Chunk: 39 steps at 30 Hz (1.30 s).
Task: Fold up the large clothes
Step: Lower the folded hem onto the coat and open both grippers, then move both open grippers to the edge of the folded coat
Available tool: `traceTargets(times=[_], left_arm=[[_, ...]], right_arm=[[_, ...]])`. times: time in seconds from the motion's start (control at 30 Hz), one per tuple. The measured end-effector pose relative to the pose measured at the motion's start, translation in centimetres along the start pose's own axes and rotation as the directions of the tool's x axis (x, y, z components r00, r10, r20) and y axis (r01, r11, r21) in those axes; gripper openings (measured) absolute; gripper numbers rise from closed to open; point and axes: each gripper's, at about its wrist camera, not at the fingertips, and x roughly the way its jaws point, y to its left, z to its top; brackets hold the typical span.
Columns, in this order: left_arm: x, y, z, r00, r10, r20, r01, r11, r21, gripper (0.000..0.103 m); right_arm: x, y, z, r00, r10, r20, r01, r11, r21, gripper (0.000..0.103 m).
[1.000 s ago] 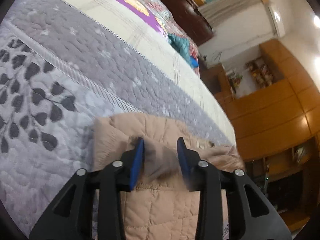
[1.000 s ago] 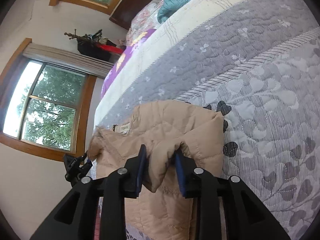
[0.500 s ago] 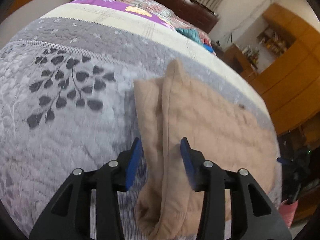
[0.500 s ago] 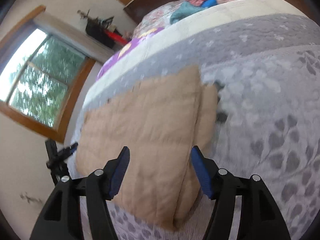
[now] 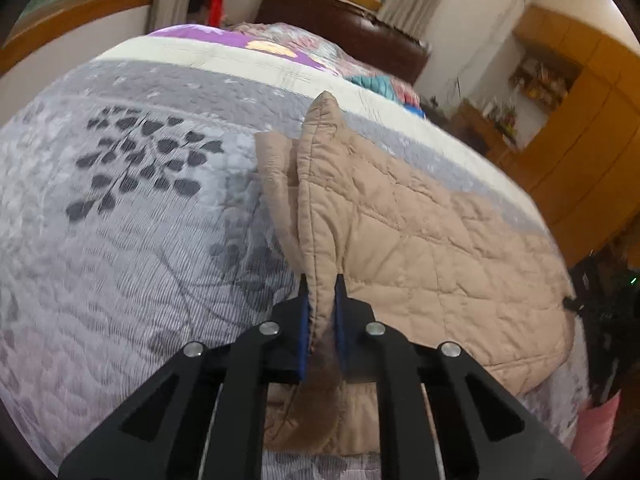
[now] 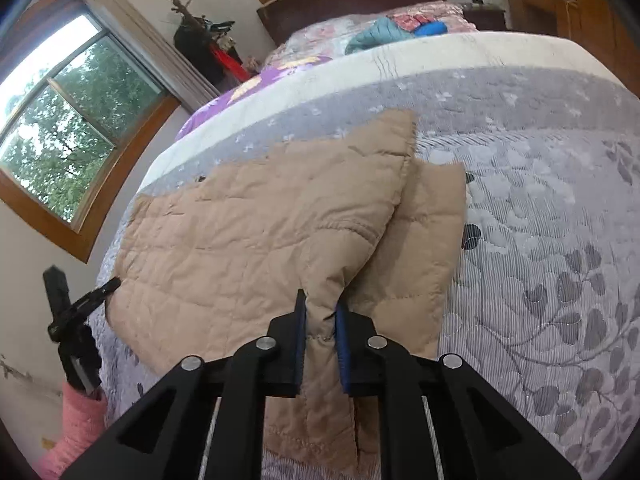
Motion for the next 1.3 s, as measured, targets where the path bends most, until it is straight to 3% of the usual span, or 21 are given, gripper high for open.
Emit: traceTargets(times=[0.13,0.3,0.4,0.5,0.6,0.83,0.97,1.13,1.3], left_arm=[[1.8,1.2,-1.1,0.999,-0.003,-0.033,0.003,1.0,-0.021,0.011],[2.8,-0.4,-1.1,0.996,0.079,-0.035,-0.077,0.994,0.072,0.014],[1.5,-0.1,-0.4,0.996,0.077,-0.052,-0.075,0.996,0.05,0.019],[-1.1,0.3,-0.1,0.993,0.117,-0.011,-0.117,0.993,0.016,0.028],[-4.1,-1.5,-0.7,0.98,0.177,0.087,-0.183,0.98,0.072,0.025],[-4.4,-9.7,-4.1,0.999,0.014,0.036,-0.022,0.971,0.238,0.025],[-2.0,-12.0,-5.8,0.998,0.052,0.02,-0.056,0.946,0.319,0.025],[1.7,-10.4,-7.1,0.994,0.069,-0.082,-0.041,0.952,0.305,0.022],[2.8,-9.9,-7.7,0.995,0.062,-0.083,-0.033,0.948,0.316,0.022]], right_arm=[[3.3,-2.0,0.2,0.997,0.0,-0.075,0.005,0.998,0.063,0.014],[4.4,-2.7,0.1,0.996,0.017,-0.089,-0.008,0.995,0.096,0.015],[1.9,-2.8,0.0,0.998,-0.035,-0.046,0.039,0.995,0.097,0.027],[-2.3,-1.3,-1.0,0.978,-0.2,0.061,0.196,0.979,0.059,0.034],[-5.0,0.9,-3.1,0.976,-0.176,0.129,0.175,0.984,0.022,0.034],[-2.5,7.8,-6.6,0.998,-0.043,0.046,0.048,0.991,-0.122,0.032],[-0.3,9.4,-7.8,0.997,-0.068,0.027,0.072,0.984,-0.164,0.032],[2.7,8.6,-8.9,0.995,-0.092,-0.033,0.086,0.986,-0.144,0.029],[4.1,8.2,-9.3,0.993,-0.108,-0.041,0.101,0.983,-0.151,0.027]])
